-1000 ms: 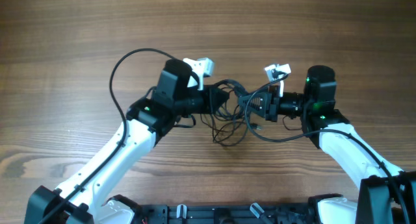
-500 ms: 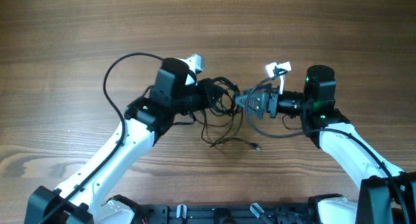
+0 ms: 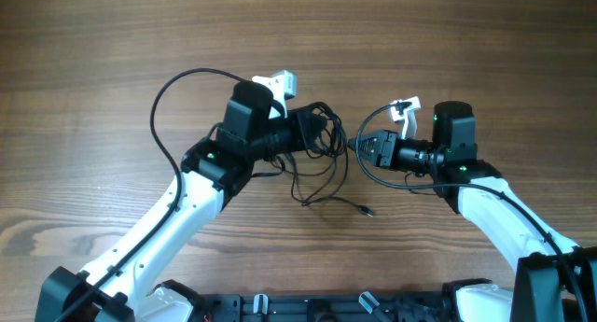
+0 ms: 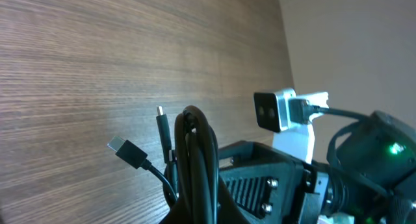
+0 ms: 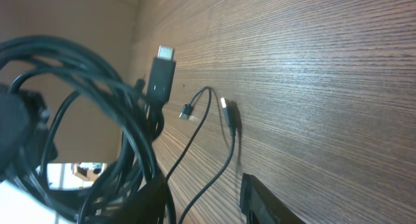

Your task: Untangle cables

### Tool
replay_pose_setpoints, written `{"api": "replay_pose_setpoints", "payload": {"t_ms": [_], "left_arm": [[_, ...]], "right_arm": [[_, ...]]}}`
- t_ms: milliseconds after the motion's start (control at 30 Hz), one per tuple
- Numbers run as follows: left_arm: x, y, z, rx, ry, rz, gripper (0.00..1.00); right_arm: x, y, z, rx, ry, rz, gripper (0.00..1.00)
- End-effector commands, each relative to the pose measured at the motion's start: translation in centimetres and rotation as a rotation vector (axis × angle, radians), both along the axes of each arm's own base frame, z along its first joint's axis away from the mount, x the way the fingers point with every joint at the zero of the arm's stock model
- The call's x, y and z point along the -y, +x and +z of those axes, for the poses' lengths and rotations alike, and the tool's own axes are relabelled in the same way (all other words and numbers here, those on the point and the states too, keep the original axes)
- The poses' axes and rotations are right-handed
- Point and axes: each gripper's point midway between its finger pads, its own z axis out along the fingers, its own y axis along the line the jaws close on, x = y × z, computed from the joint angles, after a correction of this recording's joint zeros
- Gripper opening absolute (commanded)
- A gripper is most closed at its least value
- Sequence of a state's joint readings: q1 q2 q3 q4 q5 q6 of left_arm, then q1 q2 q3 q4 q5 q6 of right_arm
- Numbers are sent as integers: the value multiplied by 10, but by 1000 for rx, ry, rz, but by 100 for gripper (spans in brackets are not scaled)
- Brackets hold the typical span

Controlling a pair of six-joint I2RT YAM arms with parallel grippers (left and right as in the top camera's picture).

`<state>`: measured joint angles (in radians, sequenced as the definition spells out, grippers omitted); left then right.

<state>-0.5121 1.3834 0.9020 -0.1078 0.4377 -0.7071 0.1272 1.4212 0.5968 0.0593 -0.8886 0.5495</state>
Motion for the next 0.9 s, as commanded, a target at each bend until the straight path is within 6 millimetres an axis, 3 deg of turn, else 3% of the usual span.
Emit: {"api": "replay_pose_setpoints", "payload": {"t_ms": [0, 167, 467, 600, 733, 867], "left_arm": [[10, -5, 3, 33, 10, -42, 4], [8, -4, 0, 82, 53, -65, 4], [1, 4, -1, 175, 131, -73, 4], [8, 2, 4, 206, 119, -103, 4], [29, -15, 23, 306, 41, -272, 4], [38, -28, 32, 309, -26, -355, 4]], "right_arm": [[-1, -1, 3, 9, 10, 7, 38], [-7, -8, 11, 17, 58, 66, 37], [-25, -43, 45, 63, 253, 304, 40], [-23, -35, 39, 62, 213, 260, 42], [-15, -17, 24, -47, 156, 103, 29], [-14, -8, 28, -83, 178, 45, 27]]}}
